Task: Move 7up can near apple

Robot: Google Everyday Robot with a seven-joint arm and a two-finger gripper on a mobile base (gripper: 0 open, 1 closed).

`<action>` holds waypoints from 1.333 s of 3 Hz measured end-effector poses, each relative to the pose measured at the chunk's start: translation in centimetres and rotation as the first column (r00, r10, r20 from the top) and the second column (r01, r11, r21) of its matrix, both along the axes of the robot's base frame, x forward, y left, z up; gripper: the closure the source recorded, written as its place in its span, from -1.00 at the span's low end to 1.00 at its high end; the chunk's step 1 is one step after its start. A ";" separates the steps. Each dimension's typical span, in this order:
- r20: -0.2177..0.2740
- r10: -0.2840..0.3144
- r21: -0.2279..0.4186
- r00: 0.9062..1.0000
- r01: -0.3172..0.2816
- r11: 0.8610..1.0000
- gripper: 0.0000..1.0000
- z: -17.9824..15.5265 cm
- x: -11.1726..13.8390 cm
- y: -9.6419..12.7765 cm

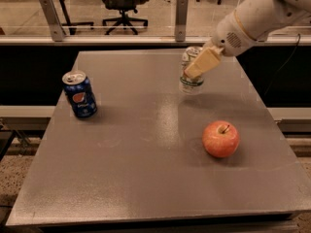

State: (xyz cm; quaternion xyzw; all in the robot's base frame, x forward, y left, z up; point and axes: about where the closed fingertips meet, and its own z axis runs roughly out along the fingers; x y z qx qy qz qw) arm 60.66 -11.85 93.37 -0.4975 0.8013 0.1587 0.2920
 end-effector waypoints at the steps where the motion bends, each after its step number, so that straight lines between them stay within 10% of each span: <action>1: 0.009 0.034 0.024 0.999 -0.034 0.999 1.00 0.2 -2.9 0.1; 4: -0.032 0.050 -0.007 0.998 -0.050 0.999 1.00 -1.2 -8.6 -1.0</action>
Offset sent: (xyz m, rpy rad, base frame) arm -0.0845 -0.0030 0.0059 0.0240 -0.0081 0.0792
